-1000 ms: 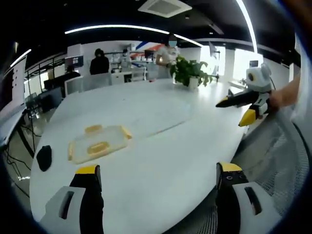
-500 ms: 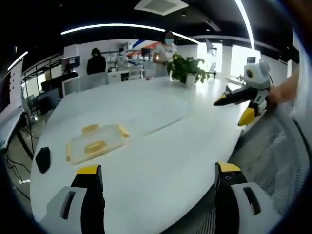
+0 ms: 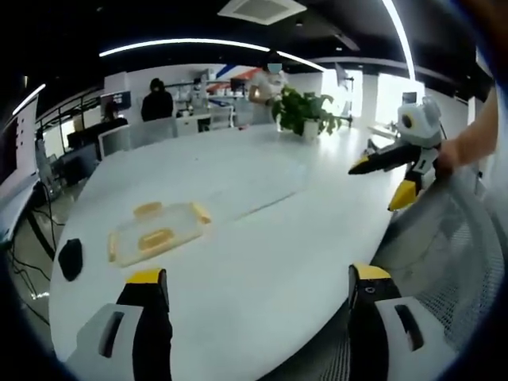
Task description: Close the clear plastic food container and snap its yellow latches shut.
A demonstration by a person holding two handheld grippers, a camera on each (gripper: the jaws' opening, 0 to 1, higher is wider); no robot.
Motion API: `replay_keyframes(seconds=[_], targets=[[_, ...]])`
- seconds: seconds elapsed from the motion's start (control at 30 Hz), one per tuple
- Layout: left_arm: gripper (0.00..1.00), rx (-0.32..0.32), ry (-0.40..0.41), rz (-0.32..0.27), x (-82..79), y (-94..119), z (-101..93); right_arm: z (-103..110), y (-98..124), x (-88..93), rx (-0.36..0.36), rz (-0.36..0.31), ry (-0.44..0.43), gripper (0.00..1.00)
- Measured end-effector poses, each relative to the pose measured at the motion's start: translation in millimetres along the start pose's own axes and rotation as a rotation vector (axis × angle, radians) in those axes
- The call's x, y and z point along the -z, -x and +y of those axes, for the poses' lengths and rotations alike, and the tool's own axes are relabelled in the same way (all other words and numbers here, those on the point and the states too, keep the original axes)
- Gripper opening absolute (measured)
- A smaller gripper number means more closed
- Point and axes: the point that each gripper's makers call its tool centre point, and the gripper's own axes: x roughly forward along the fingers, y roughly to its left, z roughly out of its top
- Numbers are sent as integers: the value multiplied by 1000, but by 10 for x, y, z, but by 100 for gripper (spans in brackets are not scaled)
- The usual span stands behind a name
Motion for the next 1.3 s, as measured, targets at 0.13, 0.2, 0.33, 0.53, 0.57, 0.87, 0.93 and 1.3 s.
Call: replay_keyframes(seconds=[0.13, 0.2, 0.33, 0.53, 0.57, 0.87, 0.93, 1.3], targets=[[93, 21, -28, 18, 37, -15, -53, -60, 23, -17, 31, -12, -14, 81], [92, 25, -38, 17, 27, -13, -68, -83, 32, -20, 41, -18, -16, 82], [92, 32, -45, 0, -6, -5, -79, -68, 17, -50, 51, -25, 13, 87], [92, 54, -32, 17, 37, -11, -113, -134, 41, -39, 81, -25, -10, 86], [91, 52, -33, 21, 40, -14, -110, -135, 38, -40, 78, -26, -11, 86], [92, 43, -42, 30, 50, -14, -103, -97, 92, -155, 75, -77, 23, 80], [92, 41, -48, 25, 34, -15, -91, -96, 86, -161, 69, -70, 27, 79], [93, 11, -46, 11, -8, -30, -52, 15, 61, -179, 6, -80, 34, 79]])
